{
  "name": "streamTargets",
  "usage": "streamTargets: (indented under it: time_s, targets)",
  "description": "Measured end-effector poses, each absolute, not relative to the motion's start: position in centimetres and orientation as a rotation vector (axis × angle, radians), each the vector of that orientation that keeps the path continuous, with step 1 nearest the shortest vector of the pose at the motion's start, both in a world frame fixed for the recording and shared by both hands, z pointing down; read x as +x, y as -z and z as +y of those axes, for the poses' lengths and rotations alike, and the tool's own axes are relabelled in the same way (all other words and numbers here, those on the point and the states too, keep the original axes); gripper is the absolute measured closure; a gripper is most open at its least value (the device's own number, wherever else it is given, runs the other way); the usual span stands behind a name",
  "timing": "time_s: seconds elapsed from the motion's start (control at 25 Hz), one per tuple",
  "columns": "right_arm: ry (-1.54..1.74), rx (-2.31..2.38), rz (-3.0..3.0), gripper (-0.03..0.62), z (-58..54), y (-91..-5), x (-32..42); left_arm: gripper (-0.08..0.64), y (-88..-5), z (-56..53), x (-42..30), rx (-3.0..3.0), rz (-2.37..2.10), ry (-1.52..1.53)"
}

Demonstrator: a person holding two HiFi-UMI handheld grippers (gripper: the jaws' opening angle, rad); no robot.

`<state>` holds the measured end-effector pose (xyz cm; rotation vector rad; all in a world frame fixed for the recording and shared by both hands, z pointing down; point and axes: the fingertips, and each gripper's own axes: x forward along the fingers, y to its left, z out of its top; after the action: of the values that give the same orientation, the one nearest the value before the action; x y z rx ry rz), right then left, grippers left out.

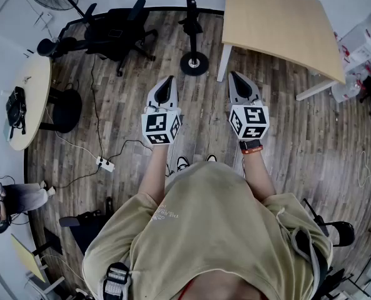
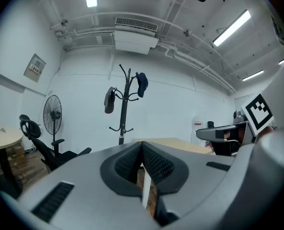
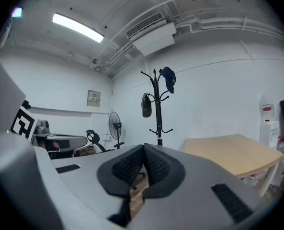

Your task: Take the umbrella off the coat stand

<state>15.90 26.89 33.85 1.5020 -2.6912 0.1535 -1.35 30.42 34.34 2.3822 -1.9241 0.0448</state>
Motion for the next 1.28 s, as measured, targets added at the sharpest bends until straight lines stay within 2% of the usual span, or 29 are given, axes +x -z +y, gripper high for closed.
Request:
streamTargets:
  time_s: [0.64,0.96,1.28]
  targets:
    - [-0.208,1.358,-2.785,0.575,26.1,-35.2,18.7,0.537,-34.3,29.4,5.3,2.358,-1.942,-0.037]
    - [-0.323,1.328,-2.786,0.575,22.2,-35.9,16.3,0.537,-34.2,26.3,3.8,2.341,-1.924,-0.012]
    - [-0.324,1.339,-2.77,0.577,14.0,-36.5,12.6,0.537,-34.9,17.4,0.9,2.382,-1.853,0.044]
